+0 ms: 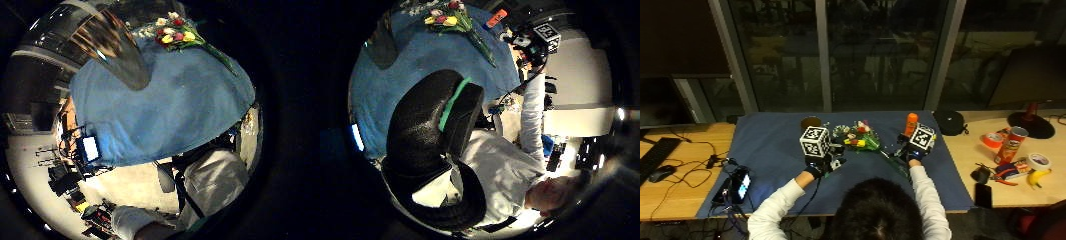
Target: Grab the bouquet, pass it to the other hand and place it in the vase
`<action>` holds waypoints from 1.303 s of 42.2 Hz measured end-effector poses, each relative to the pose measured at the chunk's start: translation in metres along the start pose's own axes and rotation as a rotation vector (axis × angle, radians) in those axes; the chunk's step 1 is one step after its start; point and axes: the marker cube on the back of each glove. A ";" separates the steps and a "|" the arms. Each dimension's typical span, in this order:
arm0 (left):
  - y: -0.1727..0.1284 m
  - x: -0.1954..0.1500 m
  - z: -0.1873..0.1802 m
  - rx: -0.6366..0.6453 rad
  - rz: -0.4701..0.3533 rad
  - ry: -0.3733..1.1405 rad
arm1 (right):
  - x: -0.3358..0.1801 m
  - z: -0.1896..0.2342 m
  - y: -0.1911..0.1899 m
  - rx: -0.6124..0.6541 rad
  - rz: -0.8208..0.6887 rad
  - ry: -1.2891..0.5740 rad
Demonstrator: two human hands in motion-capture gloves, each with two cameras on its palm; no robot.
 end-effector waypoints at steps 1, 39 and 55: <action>0.000 0.000 0.000 -0.001 -0.002 0.002 | -0.001 0.005 0.001 0.027 -0.018 0.000; 0.022 -0.006 0.010 -0.150 -0.039 -0.020 | 0.007 0.104 -0.035 0.131 0.055 0.095; 0.011 -0.016 0.005 -0.171 -0.063 0.016 | 0.006 0.064 -0.030 0.618 -0.084 -0.289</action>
